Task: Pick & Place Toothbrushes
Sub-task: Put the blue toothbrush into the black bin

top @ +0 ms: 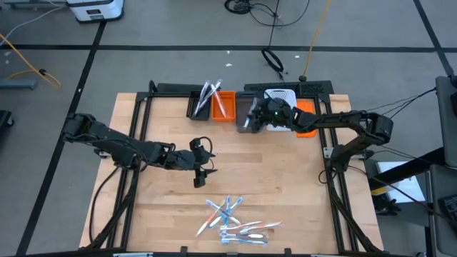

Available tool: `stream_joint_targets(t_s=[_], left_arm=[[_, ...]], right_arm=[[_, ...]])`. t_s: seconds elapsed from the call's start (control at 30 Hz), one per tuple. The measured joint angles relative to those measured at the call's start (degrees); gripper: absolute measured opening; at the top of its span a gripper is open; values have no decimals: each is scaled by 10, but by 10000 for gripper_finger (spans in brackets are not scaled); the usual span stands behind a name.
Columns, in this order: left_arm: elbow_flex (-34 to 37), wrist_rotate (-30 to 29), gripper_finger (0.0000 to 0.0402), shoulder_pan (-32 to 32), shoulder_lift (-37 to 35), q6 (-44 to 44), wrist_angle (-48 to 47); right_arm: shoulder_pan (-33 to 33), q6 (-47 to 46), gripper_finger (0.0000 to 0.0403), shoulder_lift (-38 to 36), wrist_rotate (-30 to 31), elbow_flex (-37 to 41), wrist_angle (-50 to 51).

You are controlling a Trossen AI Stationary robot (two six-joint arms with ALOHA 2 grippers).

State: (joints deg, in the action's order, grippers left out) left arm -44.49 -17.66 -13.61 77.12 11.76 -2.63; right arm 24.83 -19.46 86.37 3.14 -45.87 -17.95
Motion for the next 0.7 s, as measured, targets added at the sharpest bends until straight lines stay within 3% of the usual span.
stream_joint_targets(t_s=[0.43,0.7], left_arm=[[0,31,273,-28,0,0,-6],[0,22,273,-24,0,0,2]], right_arm=[[-142,5,169,0,-31,0,5],[-284,-23,169,5,-25,0,13]])
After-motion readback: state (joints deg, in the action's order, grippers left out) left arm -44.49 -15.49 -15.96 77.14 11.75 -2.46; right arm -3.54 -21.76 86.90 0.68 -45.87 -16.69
